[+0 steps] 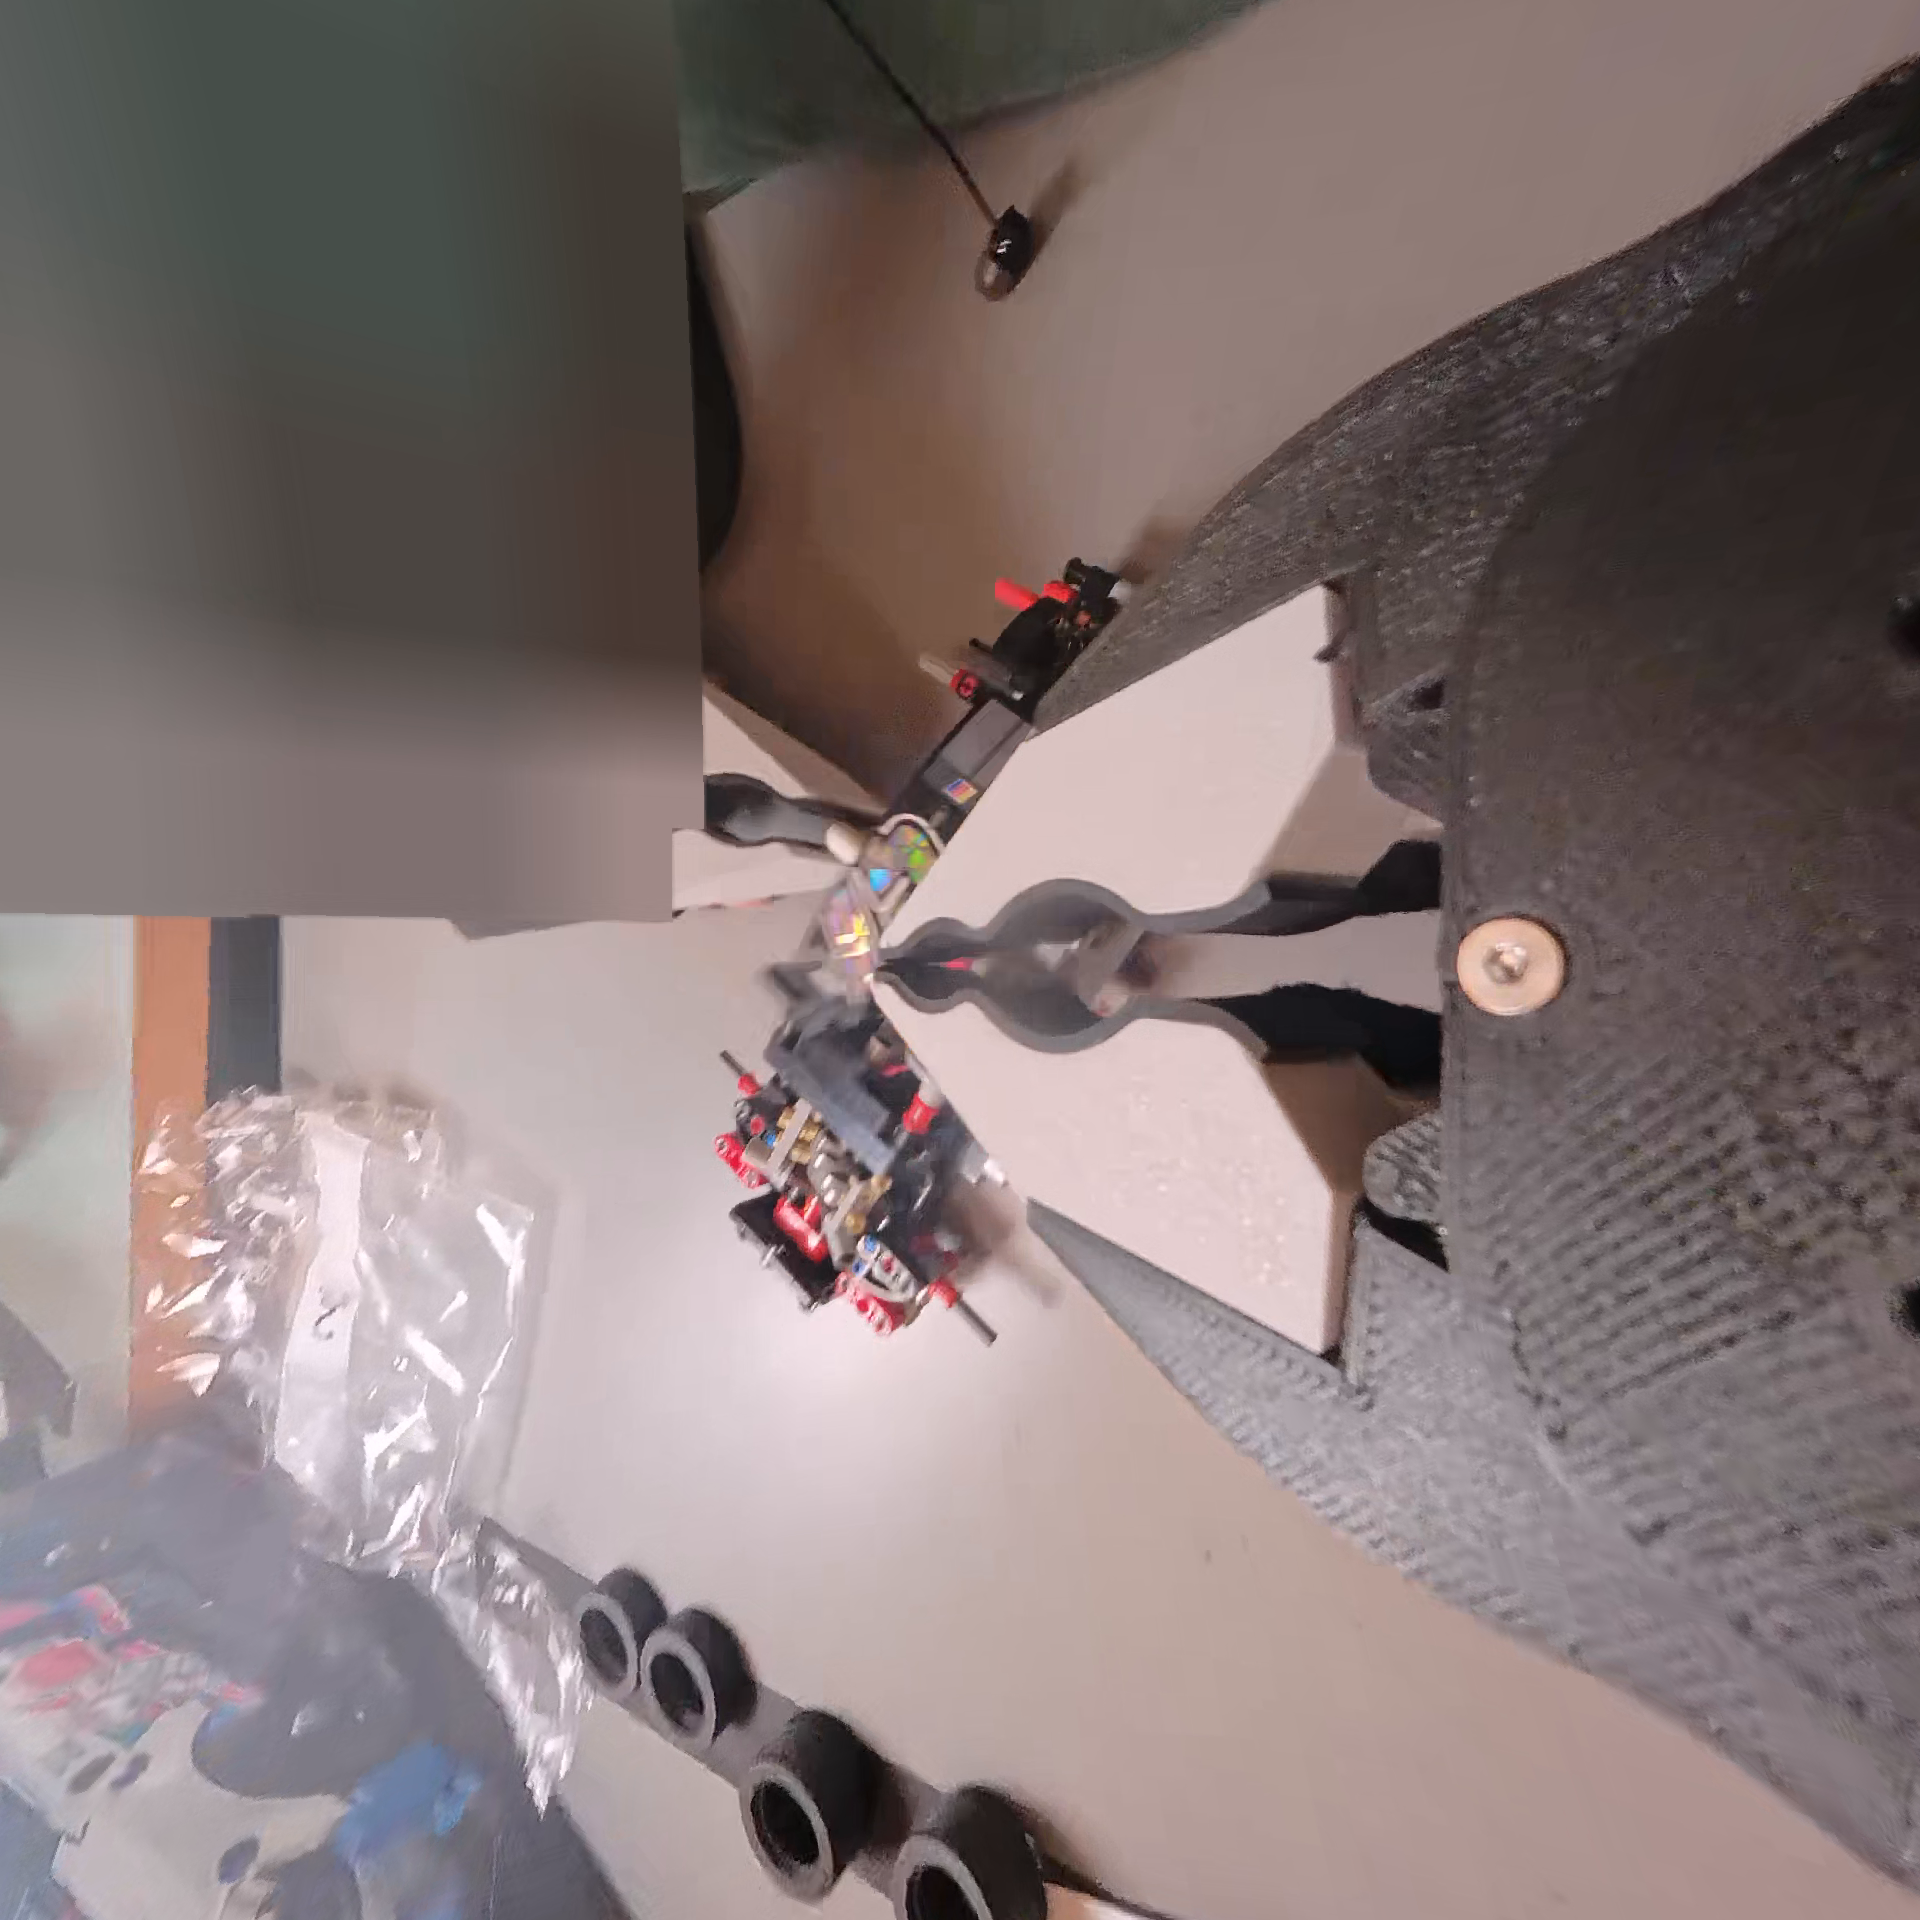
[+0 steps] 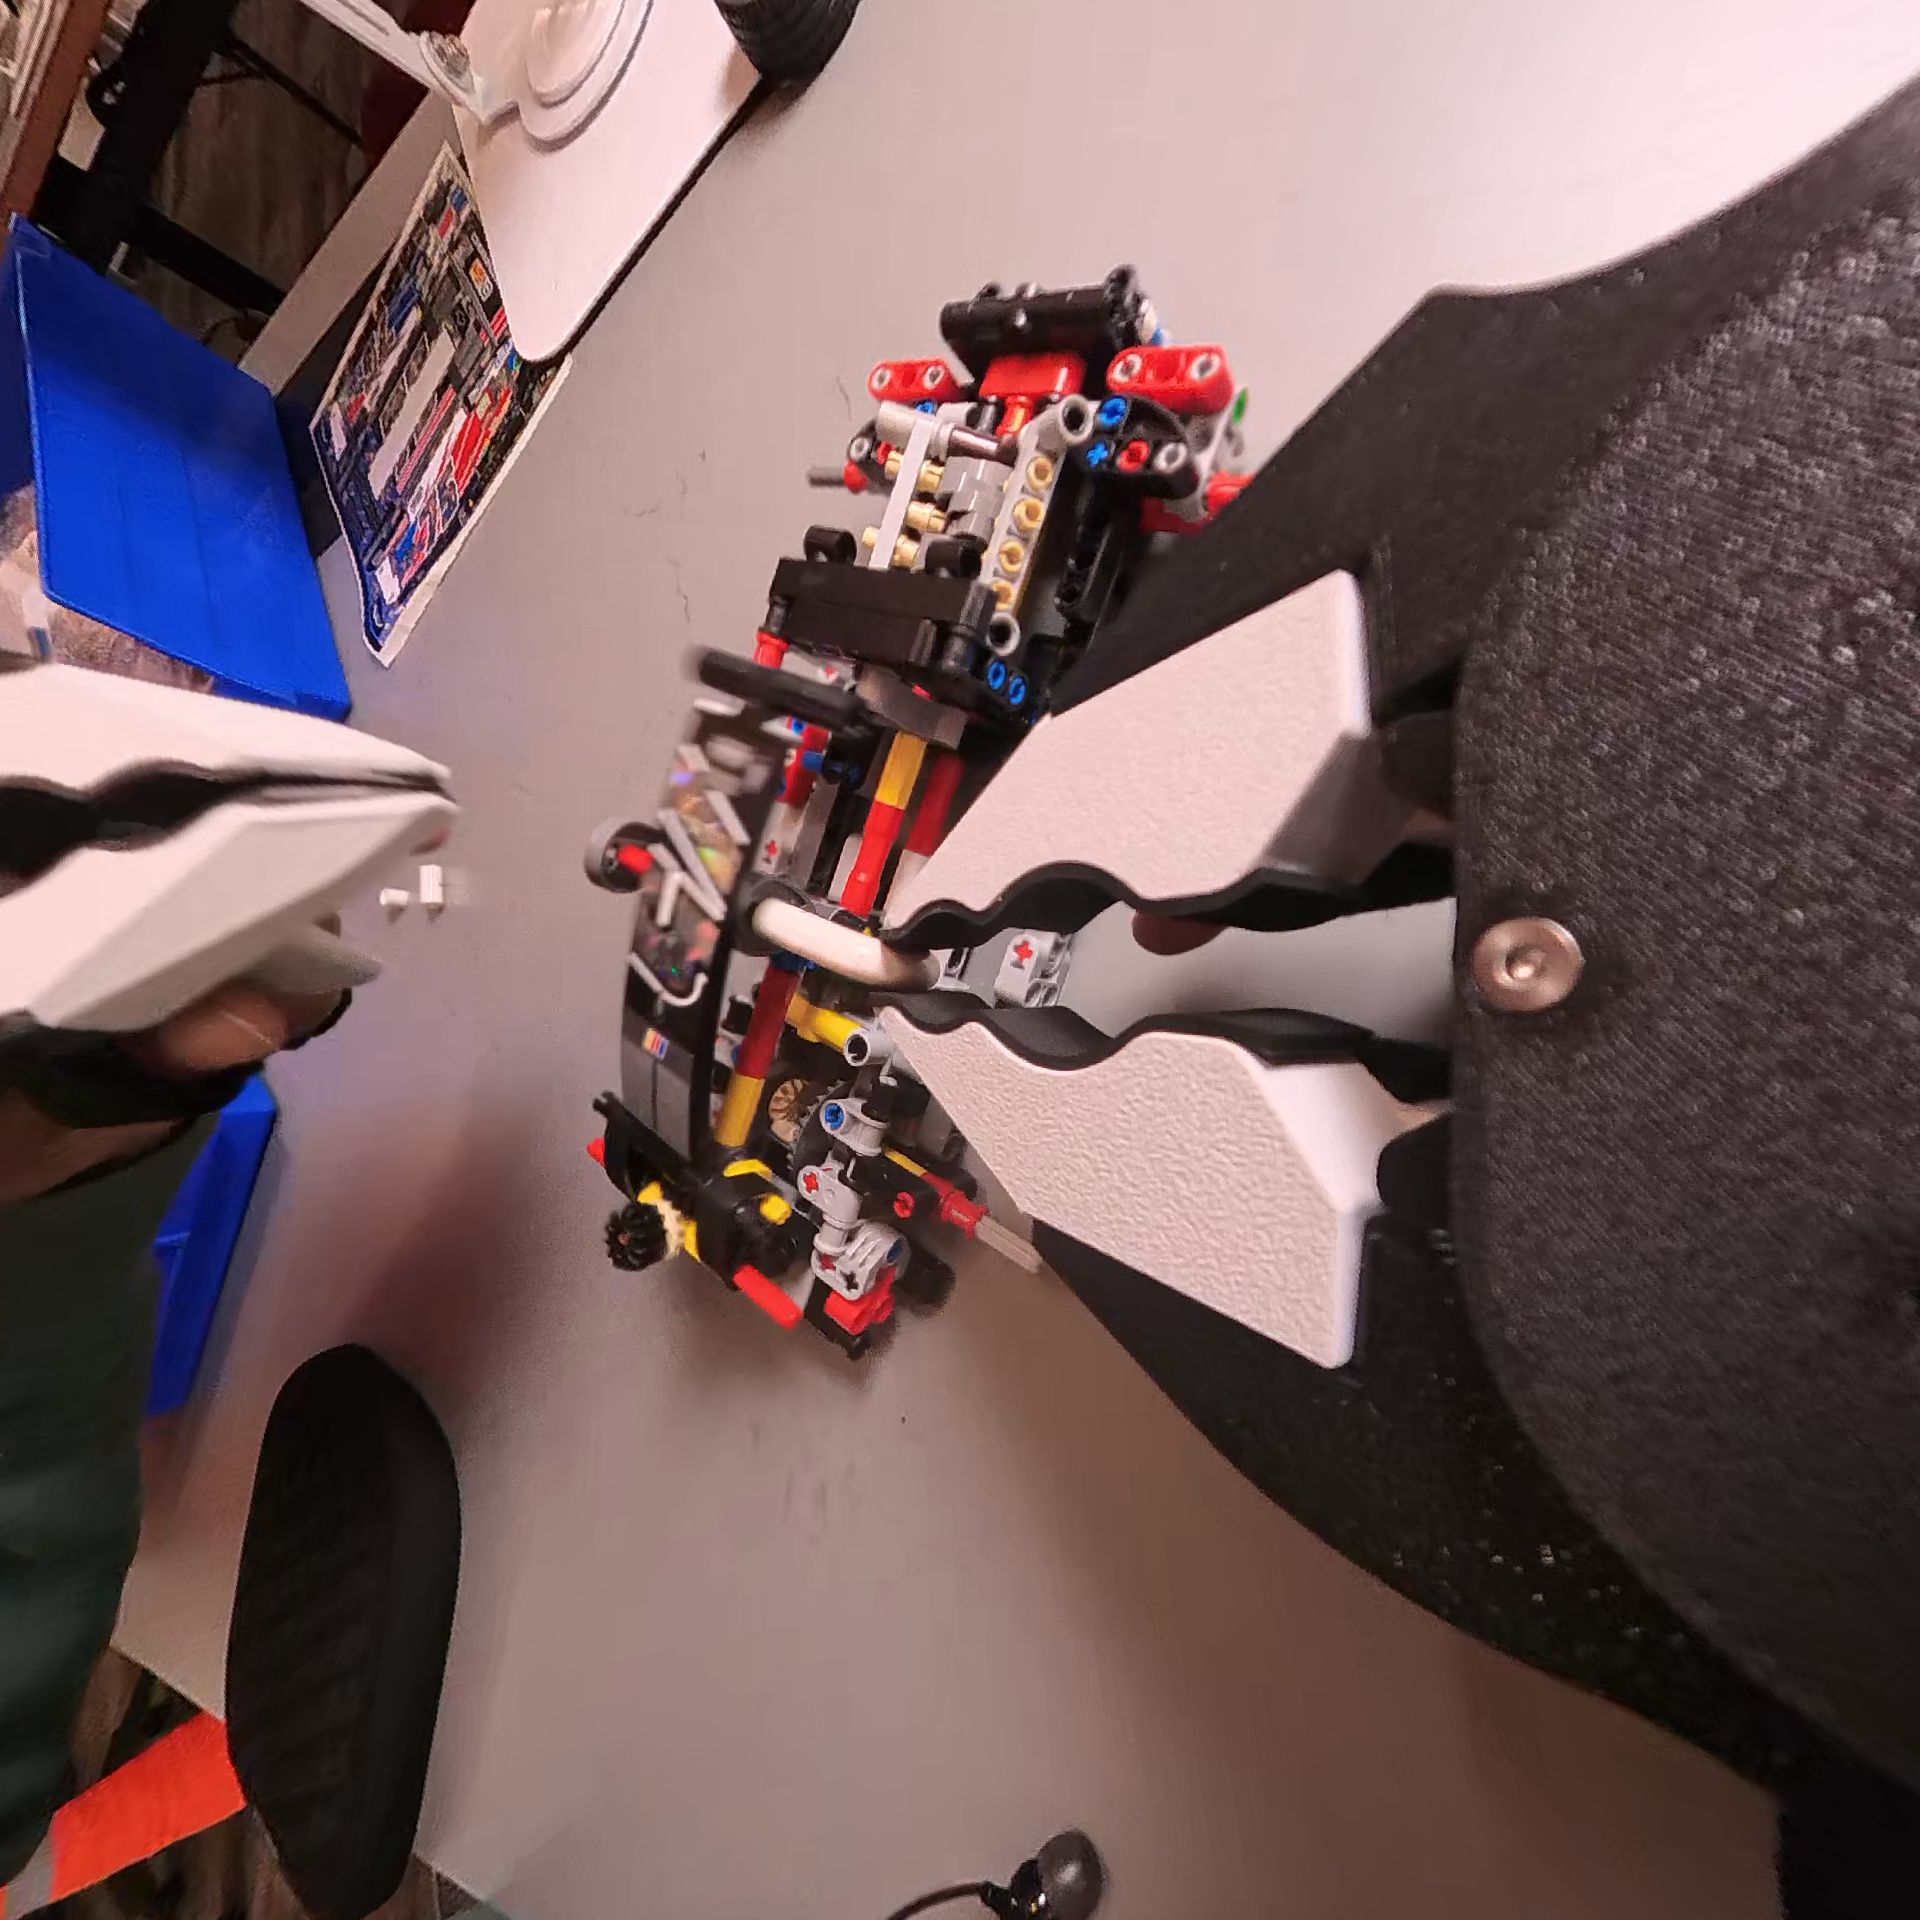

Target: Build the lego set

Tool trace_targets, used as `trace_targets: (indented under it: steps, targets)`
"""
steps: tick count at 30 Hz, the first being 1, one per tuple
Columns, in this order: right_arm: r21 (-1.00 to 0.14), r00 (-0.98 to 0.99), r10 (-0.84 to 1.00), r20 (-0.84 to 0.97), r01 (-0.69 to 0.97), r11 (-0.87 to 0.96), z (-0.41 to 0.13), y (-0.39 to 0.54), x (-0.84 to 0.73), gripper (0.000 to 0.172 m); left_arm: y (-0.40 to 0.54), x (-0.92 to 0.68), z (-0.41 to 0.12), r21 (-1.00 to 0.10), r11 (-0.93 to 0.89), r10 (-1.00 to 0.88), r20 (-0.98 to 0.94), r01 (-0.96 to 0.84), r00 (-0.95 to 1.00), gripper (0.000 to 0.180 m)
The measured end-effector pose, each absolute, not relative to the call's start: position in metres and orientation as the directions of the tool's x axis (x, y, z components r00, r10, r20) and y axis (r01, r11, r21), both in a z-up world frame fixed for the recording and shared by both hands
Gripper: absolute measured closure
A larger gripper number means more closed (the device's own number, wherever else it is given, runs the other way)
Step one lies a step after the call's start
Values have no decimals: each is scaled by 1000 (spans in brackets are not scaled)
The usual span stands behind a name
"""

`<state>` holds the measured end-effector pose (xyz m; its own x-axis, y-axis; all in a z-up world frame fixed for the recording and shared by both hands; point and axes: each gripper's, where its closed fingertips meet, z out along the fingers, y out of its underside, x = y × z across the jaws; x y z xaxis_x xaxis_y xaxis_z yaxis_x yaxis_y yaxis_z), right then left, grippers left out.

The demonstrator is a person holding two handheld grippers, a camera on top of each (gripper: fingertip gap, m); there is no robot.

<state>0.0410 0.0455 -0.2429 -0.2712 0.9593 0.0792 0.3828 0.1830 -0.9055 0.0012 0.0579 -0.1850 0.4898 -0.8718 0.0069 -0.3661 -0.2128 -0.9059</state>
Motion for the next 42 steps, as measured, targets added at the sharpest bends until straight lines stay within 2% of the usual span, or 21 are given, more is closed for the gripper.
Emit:
trace_targets:
  steps: [2, 8, 11, 17, 23, 28, 36, 42]
  targets:
    - [-906, -270, 960, 79, 381, 182, -242, 46, 42, 167, 62, -6, -178, -923, -222, -851, 25, -316, 525, 180]
    - [-903, -276, 956, 102, 376, 205, -242, 48, 44, 166, 55, -36, -200, -909, -330, -769, 103, -254, 631, 157]
    - [-899, -270, 958, 92, 392, 197, -243, 51, 49, 155, 42, -39, -217, -897, -378, -738, 142, -230, 659, 150]
    - [-896, -169, 982, 84, 418, 149, -231, 55, 67, 143, 21, -32, -236, -888, -391, -727, 137, -242, 673, 150]
    - [-899, -33, 998, 60, 432, 69, -222, 54, 65, 143, 39, -20, -230, -913, -287, -814, 74, -288, 576, 153]
    - [-900, 21, 997, 72, 433, 55, -225, 53, 55, 148, 49, -9, -223, -928, -218, -884, 56, -303, 464, 164]
    - [-897, 10, 998, 64, 439, 53, -232, 55, 42, 152, 50, 0, -224, -928, -163, -950, 56, -336, 306, 163]
    - [-901, -55, 996, 66, 427, 83, -233, 54, 39, 167, 50, 4, -229, -926, -145, -980, 85, -347, 183, 161]
